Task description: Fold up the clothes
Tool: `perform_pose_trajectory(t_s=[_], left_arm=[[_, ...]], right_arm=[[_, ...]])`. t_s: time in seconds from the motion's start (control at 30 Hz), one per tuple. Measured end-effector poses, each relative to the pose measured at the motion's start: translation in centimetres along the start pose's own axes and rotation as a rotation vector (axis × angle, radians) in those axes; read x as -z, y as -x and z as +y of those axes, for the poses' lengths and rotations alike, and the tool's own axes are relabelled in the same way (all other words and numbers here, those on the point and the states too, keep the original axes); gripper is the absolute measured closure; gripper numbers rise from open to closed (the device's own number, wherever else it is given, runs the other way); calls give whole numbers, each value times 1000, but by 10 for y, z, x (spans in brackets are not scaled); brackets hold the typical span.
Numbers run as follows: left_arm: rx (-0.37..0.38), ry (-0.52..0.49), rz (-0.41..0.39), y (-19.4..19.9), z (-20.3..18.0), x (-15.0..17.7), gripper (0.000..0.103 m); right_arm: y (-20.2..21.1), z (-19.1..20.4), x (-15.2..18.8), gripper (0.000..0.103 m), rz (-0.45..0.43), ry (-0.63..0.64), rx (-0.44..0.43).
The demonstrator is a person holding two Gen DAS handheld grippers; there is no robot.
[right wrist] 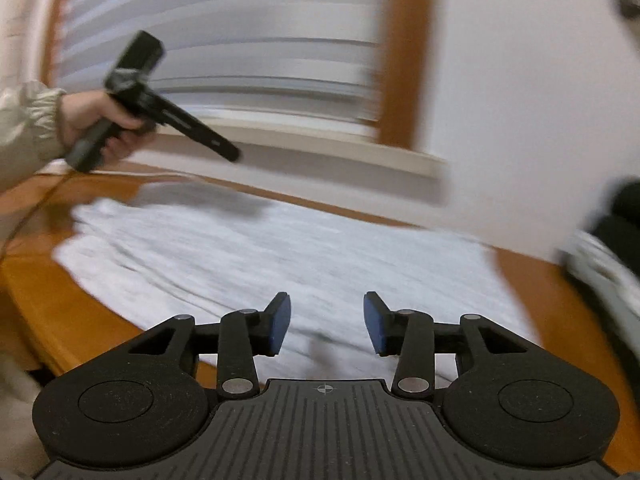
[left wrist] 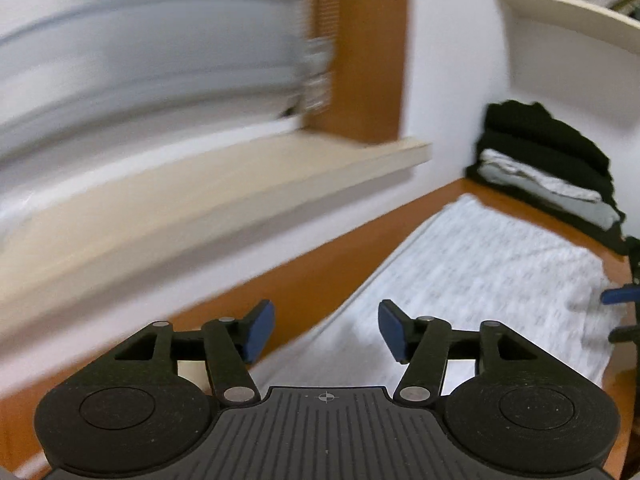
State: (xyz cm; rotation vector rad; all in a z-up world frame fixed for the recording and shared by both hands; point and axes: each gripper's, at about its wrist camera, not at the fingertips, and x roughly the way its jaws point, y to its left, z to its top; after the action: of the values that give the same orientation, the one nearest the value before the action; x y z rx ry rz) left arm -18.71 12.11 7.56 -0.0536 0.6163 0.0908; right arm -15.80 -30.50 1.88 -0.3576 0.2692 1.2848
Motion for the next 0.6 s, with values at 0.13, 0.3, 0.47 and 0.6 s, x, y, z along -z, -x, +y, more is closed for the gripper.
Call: perform_pose_trajectory(t_s=[0.13,0.3,0.47,0.6], left_arm=[[20,107,13,7,33,29,38],[55,234,22,13,71,59,35],[61,255,6,10,80,65,34],[65,237,6,9,79,66,34]], right_arm=[[-42,46,-15,56,36,73,-122],[-73,93,-28,49,81,159,-222],[-76,129,-36,42,117,277,-292],[-77,144,-41,36,142,358,-314]])
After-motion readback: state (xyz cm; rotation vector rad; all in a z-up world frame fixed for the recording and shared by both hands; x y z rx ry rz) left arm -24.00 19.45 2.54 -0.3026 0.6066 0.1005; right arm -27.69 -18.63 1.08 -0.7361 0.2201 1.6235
